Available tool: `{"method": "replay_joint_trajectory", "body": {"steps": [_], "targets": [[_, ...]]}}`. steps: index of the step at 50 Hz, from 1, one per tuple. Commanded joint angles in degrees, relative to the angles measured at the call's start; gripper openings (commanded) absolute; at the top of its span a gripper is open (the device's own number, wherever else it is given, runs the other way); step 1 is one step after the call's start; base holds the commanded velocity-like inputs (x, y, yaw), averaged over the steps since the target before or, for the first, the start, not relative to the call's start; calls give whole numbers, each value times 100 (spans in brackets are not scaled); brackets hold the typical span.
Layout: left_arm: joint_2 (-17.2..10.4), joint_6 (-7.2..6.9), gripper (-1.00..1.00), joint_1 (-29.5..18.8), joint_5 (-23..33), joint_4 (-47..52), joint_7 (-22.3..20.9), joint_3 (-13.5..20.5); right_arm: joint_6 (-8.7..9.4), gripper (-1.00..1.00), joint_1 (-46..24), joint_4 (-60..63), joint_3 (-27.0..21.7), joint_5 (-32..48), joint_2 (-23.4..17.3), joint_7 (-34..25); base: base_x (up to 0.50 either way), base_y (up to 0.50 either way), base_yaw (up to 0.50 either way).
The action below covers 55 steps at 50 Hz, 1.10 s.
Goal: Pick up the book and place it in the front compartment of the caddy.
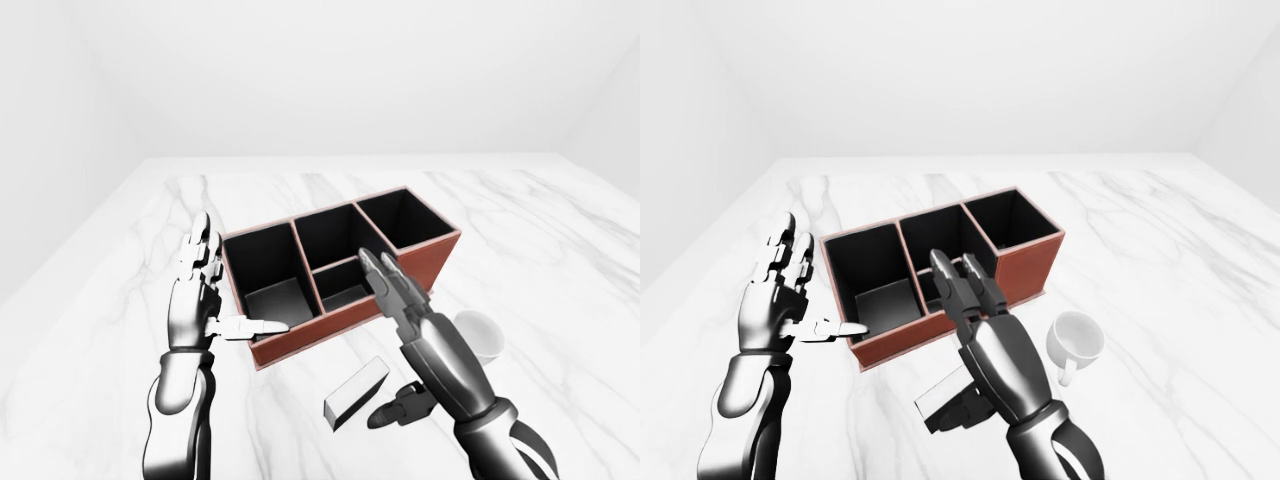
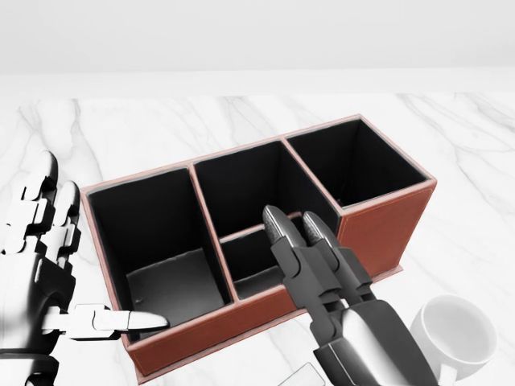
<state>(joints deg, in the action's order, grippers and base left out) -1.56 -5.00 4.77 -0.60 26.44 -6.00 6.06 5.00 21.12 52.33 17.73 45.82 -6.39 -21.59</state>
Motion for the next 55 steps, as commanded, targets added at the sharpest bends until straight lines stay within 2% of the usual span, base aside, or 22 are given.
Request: {"method": "replay_joint_trajectory", "body": {"steps": [1, 55], "targets": [[1, 0, 100, -1, 6, 7, 0, -2, 0, 100, 132, -122, 83, 103, -67, 129, 0, 0, 0], [3, 0, 100, 17, 5, 52, -25, -11, 0, 100, 86, -1274, 366, 623, -176, 858, 0, 0, 0]]}}
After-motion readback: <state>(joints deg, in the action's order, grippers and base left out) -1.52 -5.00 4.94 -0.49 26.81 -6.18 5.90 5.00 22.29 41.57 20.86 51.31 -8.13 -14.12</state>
